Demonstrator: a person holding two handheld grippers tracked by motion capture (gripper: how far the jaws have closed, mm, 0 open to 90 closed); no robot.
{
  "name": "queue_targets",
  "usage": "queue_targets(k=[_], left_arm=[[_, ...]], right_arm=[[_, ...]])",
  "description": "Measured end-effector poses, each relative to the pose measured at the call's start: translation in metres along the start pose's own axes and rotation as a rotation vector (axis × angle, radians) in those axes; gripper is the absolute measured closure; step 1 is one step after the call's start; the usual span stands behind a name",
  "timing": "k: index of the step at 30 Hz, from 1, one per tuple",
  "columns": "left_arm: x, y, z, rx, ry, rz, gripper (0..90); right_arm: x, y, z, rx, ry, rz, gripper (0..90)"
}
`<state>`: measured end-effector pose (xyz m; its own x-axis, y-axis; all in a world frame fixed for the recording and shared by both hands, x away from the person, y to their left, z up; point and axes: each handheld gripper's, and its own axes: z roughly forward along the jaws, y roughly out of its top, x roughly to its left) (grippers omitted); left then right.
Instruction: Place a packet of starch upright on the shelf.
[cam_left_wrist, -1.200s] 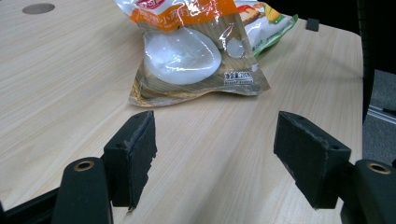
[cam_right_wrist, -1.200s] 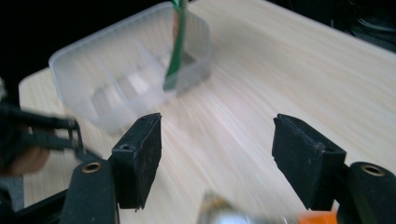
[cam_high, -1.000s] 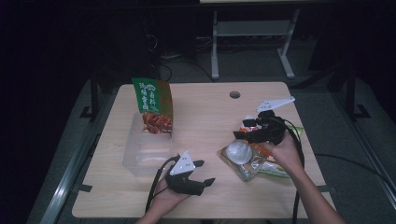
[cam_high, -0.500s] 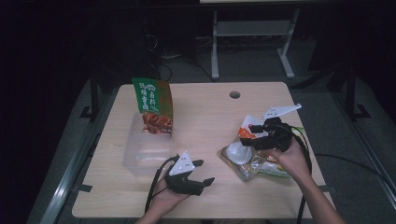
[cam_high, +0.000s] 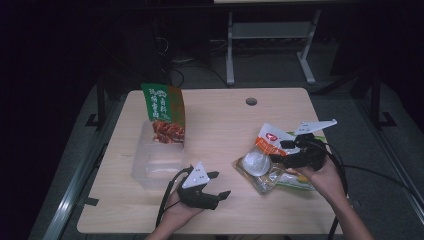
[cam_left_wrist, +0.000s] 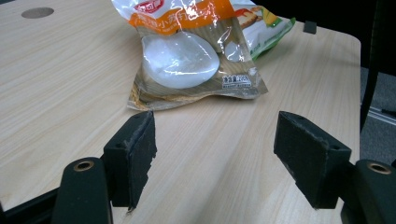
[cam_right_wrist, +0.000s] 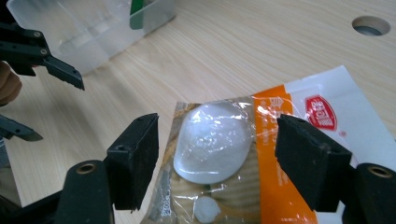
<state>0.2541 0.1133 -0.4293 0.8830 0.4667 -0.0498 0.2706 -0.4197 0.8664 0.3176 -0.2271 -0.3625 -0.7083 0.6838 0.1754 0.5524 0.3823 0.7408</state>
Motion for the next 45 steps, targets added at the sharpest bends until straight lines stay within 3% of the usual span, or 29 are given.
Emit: queue_targets(k=[5,11,20,32,40,45], left_arm=[[-0.001,-0.001,0.002,0.006,-0.003,0.001,29.0],[-0.002,0.0,0.001,0.002,-0.003,-0.006,29.0],[0.002,0.0,0.001,0.003,-0.001,-0.007,29.0],[0.0,0.001,0.004,0.002,-0.009,-0.005,29.0],[0.001,0.001,0.005,0.012,-0.009,-0.004,29.0],[0.002,0.001,0.005,0.005,-0.004,-0.007,29.0]], right_arm=[[-0.003,-0.007,-0.005,0.003,-0.014,0.016,29.6],[-0.015,-0.014,-0.009,0.006,-0.066,0.043,29.3],[-0.034,-0.028,-0.008,0.071,-0.121,0.109,28.5],[-0.055,-0.049,-0.003,0.083,-0.127,0.197,30.1],[-0.06,-0.042,0.017,0.102,-0.085,0.223,42.3],[-0.063,-0.038,0.026,0.084,-0.063,0.236,57.7]])
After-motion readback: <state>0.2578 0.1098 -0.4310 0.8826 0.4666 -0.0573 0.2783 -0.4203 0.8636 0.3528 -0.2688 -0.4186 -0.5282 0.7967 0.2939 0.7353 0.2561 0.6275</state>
